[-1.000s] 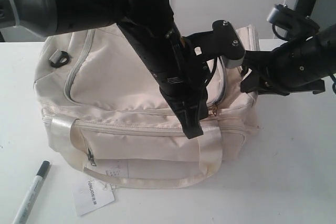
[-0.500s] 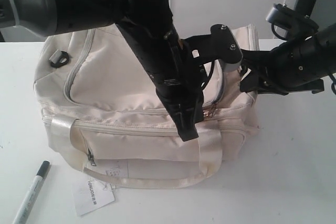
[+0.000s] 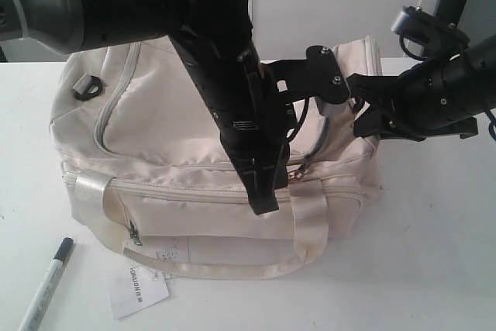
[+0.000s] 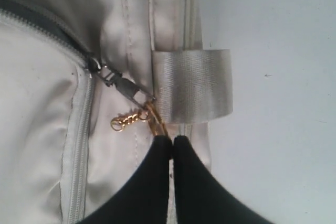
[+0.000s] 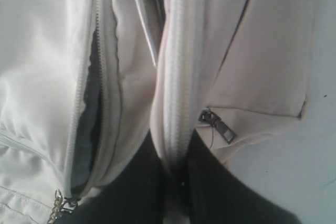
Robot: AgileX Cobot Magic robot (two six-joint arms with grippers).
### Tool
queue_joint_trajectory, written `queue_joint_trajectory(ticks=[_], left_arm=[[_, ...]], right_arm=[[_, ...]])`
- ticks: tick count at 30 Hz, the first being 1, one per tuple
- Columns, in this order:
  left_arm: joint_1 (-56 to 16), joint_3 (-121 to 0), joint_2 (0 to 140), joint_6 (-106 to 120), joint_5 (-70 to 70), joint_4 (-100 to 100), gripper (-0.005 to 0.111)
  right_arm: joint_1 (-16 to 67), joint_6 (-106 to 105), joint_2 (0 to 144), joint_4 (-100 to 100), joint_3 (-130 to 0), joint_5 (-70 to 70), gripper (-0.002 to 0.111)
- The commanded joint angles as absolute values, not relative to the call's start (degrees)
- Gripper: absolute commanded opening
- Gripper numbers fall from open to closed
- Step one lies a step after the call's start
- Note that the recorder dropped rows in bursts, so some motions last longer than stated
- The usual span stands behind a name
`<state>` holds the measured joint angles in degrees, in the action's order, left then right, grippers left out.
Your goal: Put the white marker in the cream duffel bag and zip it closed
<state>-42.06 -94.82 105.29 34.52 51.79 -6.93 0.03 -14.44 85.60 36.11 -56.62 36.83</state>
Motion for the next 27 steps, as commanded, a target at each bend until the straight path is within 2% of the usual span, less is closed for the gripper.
queue_joint_trajectory(ticks=[1, 27], left_arm=[[-42.38, -94.72, 104.43, 33.98, 57.61, -6.10, 0.000], [-42.38, -94.72, 101.03, 31.76, 60.03, -2.29, 0.000]], right_arm=[[0.00, -15.16, 85.72, 34.69, -56.44, 34.21, 0.000], [0.00, -15.16, 85.72, 34.44, -56.44, 33.08, 0.000]])
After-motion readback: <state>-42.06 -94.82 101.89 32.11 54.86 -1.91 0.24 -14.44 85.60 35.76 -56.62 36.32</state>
